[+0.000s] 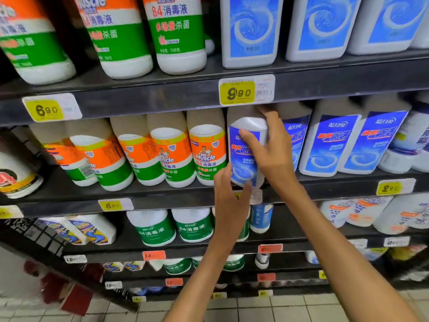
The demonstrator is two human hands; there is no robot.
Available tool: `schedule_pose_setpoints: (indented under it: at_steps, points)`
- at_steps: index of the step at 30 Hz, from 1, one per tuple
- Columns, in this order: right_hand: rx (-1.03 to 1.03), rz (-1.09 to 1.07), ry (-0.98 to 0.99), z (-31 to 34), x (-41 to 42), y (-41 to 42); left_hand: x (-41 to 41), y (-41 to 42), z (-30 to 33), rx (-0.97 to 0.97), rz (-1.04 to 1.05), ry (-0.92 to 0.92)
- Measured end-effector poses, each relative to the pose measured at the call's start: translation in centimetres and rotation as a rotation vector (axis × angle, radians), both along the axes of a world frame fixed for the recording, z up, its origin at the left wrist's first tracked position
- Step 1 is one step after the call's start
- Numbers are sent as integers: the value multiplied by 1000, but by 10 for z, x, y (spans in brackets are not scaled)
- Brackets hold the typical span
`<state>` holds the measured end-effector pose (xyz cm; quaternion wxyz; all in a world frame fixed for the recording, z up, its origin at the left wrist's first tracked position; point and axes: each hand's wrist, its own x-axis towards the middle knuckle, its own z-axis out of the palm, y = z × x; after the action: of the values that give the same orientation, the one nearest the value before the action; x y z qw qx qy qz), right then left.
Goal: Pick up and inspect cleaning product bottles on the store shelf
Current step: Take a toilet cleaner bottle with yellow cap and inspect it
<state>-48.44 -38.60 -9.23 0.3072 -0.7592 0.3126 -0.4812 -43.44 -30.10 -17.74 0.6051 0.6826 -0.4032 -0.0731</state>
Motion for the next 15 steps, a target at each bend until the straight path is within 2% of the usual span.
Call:
schedule_pose_setpoints:
  at_steps: [5, 9, 12, 15]
  points:
    - [163, 36, -163, 4, -9, 13, 10, 16, -1, -20, -34, 34]
    - [286, 152, -272, 4, -25, 28, 11, 34, 0, 19, -301, 287]
    - [432, 230, -293, 3, -39, 35, 1, 50, 1, 7, -355, 314]
    - [574, 299, -314, -1, -51, 36, -10, 65, -5, -2, -355, 453]
